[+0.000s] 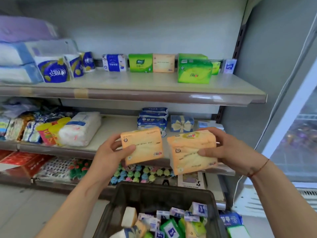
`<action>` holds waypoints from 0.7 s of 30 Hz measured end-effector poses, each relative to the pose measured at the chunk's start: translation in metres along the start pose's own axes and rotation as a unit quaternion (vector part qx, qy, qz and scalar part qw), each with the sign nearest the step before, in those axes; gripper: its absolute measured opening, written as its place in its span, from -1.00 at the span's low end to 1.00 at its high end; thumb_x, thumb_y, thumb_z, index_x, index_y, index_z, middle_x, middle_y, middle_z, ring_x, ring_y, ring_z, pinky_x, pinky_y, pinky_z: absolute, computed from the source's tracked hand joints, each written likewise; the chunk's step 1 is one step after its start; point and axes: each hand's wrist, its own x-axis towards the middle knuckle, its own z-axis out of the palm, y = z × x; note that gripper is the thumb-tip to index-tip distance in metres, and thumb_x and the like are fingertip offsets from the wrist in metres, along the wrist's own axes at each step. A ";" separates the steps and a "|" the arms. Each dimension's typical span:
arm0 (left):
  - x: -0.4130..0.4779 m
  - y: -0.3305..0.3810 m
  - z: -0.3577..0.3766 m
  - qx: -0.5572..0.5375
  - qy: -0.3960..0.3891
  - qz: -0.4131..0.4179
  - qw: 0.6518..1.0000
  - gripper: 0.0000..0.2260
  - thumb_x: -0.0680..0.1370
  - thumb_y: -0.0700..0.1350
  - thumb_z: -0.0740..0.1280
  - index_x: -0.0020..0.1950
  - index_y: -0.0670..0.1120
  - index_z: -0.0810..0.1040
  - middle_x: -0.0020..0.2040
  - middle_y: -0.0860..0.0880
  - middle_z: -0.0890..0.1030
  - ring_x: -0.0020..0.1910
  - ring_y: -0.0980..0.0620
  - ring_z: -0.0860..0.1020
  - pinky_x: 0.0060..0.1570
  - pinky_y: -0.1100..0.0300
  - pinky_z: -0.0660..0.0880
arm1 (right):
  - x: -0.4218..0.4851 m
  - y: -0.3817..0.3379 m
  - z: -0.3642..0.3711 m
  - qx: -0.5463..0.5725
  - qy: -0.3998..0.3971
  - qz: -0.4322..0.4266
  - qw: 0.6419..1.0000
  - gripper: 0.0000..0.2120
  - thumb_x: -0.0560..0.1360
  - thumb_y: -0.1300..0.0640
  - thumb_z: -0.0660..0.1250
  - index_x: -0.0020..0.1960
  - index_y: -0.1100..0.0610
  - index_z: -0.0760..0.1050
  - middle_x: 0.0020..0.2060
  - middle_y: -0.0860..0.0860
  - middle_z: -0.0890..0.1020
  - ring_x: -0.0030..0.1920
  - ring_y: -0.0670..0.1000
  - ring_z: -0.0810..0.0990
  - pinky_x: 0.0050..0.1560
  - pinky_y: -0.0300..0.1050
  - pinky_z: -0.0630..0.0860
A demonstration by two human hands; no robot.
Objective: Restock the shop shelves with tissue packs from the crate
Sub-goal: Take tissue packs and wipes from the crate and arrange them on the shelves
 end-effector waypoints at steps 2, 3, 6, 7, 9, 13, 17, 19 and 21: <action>0.002 0.002 0.000 -0.009 0.008 0.005 1.000 -0.61 0.52 -0.20 0.50 0.29 0.05 0.54 0.13 0.05 0.71 0.04 -0.03 0.72 -0.03 -0.12 0.67 | 0.000 -0.001 0.001 -0.011 0.027 -0.028 0.999 -0.42 0.31 0.29 0.55 0.30 0.10 0.53 0.17 0.12 0.67 0.11 0.17 0.72 -0.05 0.07 0.70; 0.003 0.007 0.000 -0.011 0.009 0.013 1.000 -0.59 0.52 -0.19 0.50 0.32 0.05 0.53 0.14 0.06 0.71 0.05 0.00 0.71 -0.09 0.01 0.67 | -0.001 -0.003 0.001 -0.014 0.038 -0.045 0.998 -0.42 0.31 0.24 0.56 0.31 0.10 0.53 0.18 0.10 0.68 0.11 0.17 0.72 -0.04 0.07 0.70; 0.006 0.030 -0.005 -0.003 0.004 0.044 0.999 -0.56 0.51 -0.15 0.51 0.36 0.02 0.53 0.17 0.08 0.70 0.11 0.06 0.69 0.03 0.08 0.62 | -0.007 -0.018 0.003 -0.010 0.052 -0.105 0.993 -0.47 0.34 0.16 0.53 0.31 0.09 0.56 0.17 0.09 0.70 0.11 0.19 0.71 0.03 0.16 0.68; 0.007 0.040 -0.007 0.001 0.004 0.054 0.999 -0.57 0.50 -0.15 0.51 0.36 0.01 0.55 0.17 0.07 0.70 0.12 0.07 0.68 0.06 0.06 0.62 | -0.010 -0.024 0.005 -0.006 0.054 -0.124 0.991 -0.48 0.37 0.16 0.52 0.32 0.09 0.56 0.18 0.09 0.70 0.13 0.18 0.71 0.05 0.17 0.67; 0.011 0.063 -0.010 0.019 0.010 0.075 0.997 -0.59 0.49 -0.13 0.52 0.33 0.00 0.57 0.15 0.04 0.71 0.13 0.05 0.67 0.08 0.04 0.63 | -0.013 -0.037 0.008 0.008 0.065 -0.152 0.986 -0.50 0.41 0.20 0.49 0.35 0.07 0.55 0.19 0.09 0.70 0.15 0.16 0.70 0.06 0.12 0.67; 0.028 0.116 -0.012 0.075 0.021 0.104 0.991 -0.62 0.47 -0.11 0.54 0.26 0.08 0.59 0.10 0.07 0.71 0.08 0.07 0.68 0.06 0.07 0.63 | -0.013 -0.071 0.011 0.005 0.089 -0.184 0.979 -0.51 0.44 0.25 0.46 0.36 0.07 0.55 0.16 0.08 0.72 0.18 0.12 0.69 0.12 0.01 0.67; 0.066 0.171 -0.012 0.137 0.032 0.127 0.982 -0.54 0.49 -0.07 0.53 0.36 0.08 0.51 0.17 0.09 0.64 0.05 0.00 0.69 0.03 -0.06 0.67 | -0.001 -0.114 0.015 0.004 0.105 -0.200 0.974 -0.57 0.47 0.29 0.47 0.31 0.05 0.57 0.10 0.07 0.74 0.11 0.14 0.72 -0.01 -0.04 0.69; 0.094 0.192 -0.009 0.172 0.042 0.141 0.974 -0.55 0.49 -0.04 0.54 0.34 0.07 0.52 0.15 0.09 0.64 0.04 0.00 0.69 0.06 -0.09 0.66 | 0.007 -0.134 0.019 -0.004 0.115 -0.209 0.971 -0.59 0.48 0.28 0.48 0.29 0.03 0.58 0.08 0.04 0.74 0.08 0.13 0.73 -0.04 -0.03 0.68; 0.125 0.203 -0.004 0.170 0.046 0.143 0.974 -0.57 0.48 -0.05 0.56 0.31 0.05 0.53 0.11 0.07 0.65 0.06 -0.01 0.68 0.11 -0.11 0.64 | 0.016 -0.147 0.022 -0.003 0.122 -0.214 0.969 -0.59 0.48 0.27 0.49 0.29 0.04 0.58 0.09 0.02 0.74 0.06 0.11 0.74 -0.03 -0.03 0.67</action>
